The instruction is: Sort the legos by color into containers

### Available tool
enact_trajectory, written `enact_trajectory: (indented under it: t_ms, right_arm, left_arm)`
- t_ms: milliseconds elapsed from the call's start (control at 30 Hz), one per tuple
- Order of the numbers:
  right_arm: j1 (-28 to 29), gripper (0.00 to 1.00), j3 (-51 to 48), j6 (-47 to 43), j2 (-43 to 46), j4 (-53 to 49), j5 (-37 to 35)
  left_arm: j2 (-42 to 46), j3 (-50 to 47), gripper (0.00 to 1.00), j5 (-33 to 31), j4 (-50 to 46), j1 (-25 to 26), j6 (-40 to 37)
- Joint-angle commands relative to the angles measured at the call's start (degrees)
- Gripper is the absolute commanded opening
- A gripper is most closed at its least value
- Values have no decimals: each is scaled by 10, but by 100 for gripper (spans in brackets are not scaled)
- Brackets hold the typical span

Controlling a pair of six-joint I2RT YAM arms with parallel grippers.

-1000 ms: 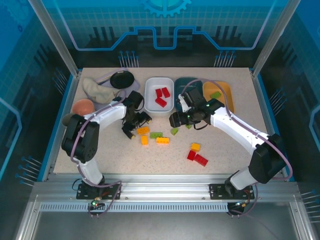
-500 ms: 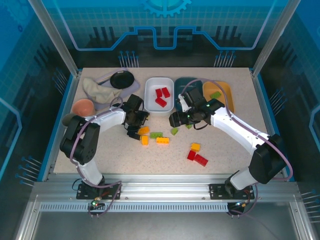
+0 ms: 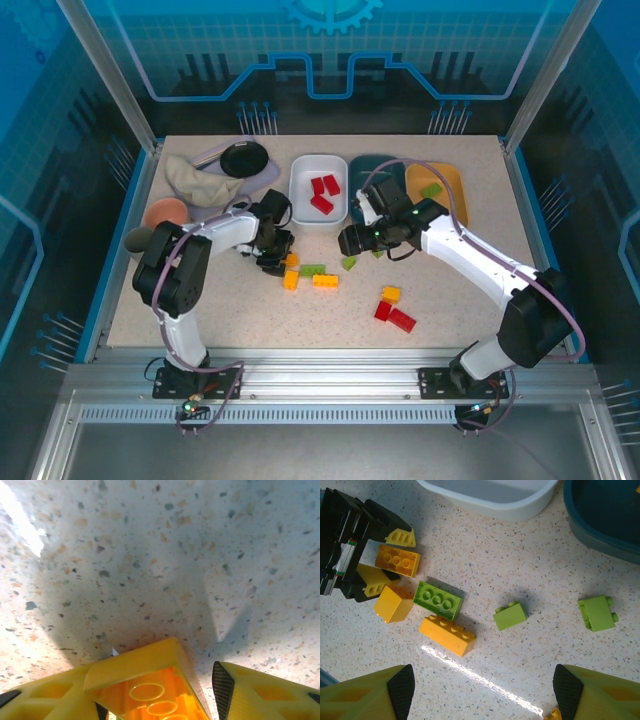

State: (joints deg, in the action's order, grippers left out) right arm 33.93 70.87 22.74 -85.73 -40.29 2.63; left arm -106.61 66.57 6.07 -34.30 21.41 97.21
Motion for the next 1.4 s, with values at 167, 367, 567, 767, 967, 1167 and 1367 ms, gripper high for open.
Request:
enact_trajectory:
  t_ms: [167,367,567,767,967,1167,1367]
  right_arm:
    - [19,76,-4,2,23,44,68]
    - [4,75,-45,31,57,154,188]
    - [-41,75,-54,56,99,165,167]
    - [-116,74,-28,69,117,95,61]
    - [-180,74,5,87,98,45,5]
    - [-214,74,23,85,94,31,5]
    - [-237,74,8,82,110,28,20]
  left_arm:
    - [-33,21,48,-21,-44,-8,3]
    - [9,21,26,-59,-41,-8,-32]
    - [59,80,25,-90,-87,0,-130]
    - [20,238,24,-96,-118,40,-277]
    - [-128,488,24,-80,-155,96,-398]
    - [-303,744,24,-97,-202,127,-481]
    - [-364,781,24,-115,-130,130,-518]
